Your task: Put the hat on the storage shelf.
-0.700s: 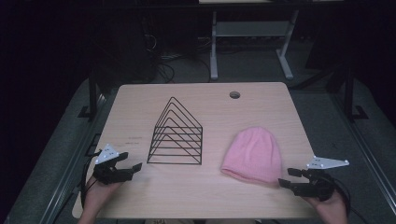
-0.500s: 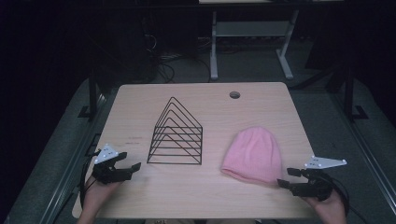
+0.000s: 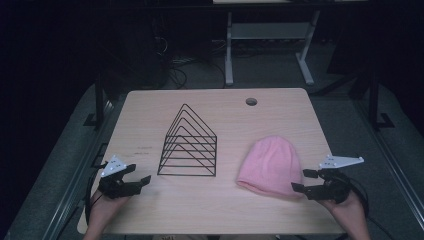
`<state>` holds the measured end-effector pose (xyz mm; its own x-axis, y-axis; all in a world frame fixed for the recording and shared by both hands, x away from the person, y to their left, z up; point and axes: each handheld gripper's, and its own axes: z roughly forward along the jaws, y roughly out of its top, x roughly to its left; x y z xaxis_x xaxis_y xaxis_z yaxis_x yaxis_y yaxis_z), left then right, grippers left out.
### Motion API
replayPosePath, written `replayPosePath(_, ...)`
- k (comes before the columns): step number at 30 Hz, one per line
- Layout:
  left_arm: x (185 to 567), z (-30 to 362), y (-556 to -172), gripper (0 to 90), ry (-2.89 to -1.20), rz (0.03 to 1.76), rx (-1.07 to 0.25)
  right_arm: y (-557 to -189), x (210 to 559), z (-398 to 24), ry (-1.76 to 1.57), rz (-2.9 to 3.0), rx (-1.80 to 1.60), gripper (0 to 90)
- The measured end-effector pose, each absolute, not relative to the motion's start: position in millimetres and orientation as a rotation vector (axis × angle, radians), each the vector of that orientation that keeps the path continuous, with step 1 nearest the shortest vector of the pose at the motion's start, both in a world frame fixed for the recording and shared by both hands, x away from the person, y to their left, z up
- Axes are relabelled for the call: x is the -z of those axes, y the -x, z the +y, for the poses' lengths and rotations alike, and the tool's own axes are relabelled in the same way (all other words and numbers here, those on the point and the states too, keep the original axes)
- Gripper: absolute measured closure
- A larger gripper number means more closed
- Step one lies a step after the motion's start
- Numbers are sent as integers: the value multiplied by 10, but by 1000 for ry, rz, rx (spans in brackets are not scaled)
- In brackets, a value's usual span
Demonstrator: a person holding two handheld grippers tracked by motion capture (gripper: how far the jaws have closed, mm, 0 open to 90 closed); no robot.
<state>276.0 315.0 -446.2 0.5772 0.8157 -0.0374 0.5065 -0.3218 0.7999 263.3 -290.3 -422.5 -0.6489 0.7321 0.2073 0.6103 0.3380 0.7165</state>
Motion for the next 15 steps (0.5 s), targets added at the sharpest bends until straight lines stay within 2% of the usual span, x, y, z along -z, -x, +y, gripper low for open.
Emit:
replayPosePath(7, 4469, 3183, -2772, 240, -1986, 1061, -476, -3008, 4035, -2780, -1268, 2525, -1117, 208)
replayPosePath(15, 4446, 3206, -2756, 241, -1966, 1068, -480, -3354, 3858, -2690, -1261, 2571, -1071, 200)
